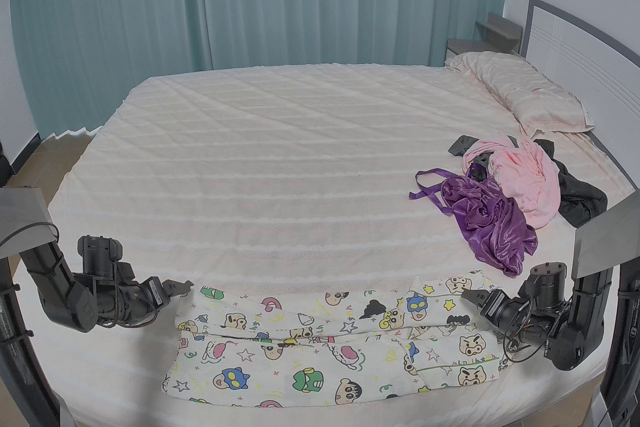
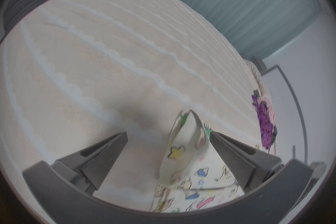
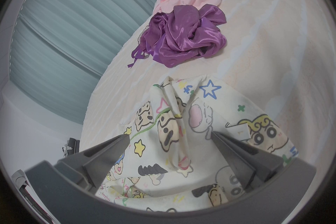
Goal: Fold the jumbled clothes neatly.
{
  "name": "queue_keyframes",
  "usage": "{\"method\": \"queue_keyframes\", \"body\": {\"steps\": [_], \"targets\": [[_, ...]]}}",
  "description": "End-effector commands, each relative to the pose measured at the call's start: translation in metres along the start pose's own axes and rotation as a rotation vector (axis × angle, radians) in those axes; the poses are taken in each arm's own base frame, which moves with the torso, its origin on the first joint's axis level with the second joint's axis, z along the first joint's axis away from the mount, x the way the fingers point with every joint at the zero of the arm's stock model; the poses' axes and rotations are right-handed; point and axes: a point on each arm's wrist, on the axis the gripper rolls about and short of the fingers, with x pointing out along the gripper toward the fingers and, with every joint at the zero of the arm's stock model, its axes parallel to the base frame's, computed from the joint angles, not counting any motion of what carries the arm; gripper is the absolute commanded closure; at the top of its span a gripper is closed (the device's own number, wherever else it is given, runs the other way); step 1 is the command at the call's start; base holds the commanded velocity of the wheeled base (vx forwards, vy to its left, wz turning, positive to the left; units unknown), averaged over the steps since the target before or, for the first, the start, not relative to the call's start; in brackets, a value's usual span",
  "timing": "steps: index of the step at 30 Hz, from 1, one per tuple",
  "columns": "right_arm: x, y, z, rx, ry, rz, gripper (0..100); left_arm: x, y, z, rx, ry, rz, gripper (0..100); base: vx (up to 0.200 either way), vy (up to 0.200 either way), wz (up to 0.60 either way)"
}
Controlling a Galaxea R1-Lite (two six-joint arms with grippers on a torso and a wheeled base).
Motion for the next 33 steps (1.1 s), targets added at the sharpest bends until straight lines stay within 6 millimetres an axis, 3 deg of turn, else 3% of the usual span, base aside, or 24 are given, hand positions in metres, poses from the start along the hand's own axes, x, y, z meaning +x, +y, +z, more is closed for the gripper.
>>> {"method": "queue_keyframes", "body": {"steps": [1,8,16,33], "targets": [[-0.009,0.003,0.005,-0.001,-0.020,0.015,0,-0.024,0.000,-0.017,0.110,0.030,-0.004,0,0.000,0.000,0.00],[-0.012,0.004,0.005,-0.002,-0.023,0.018,0,-0.021,-0.007,-0.024,0.160,0.062,-0.030,0,0.000,0.000,0.00],[-0.015,0.004,0.002,-0.014,-0.021,0.027,0,-0.001,-0.023,-0.040,0.246,0.138,-0.066,0,0.000,0.000,0.00],[-0.016,0.007,-0.003,-0.027,-0.004,0.039,0,0.016,-0.029,-0.059,0.321,0.220,-0.067,0,0.000,0.000,0.00]]}}
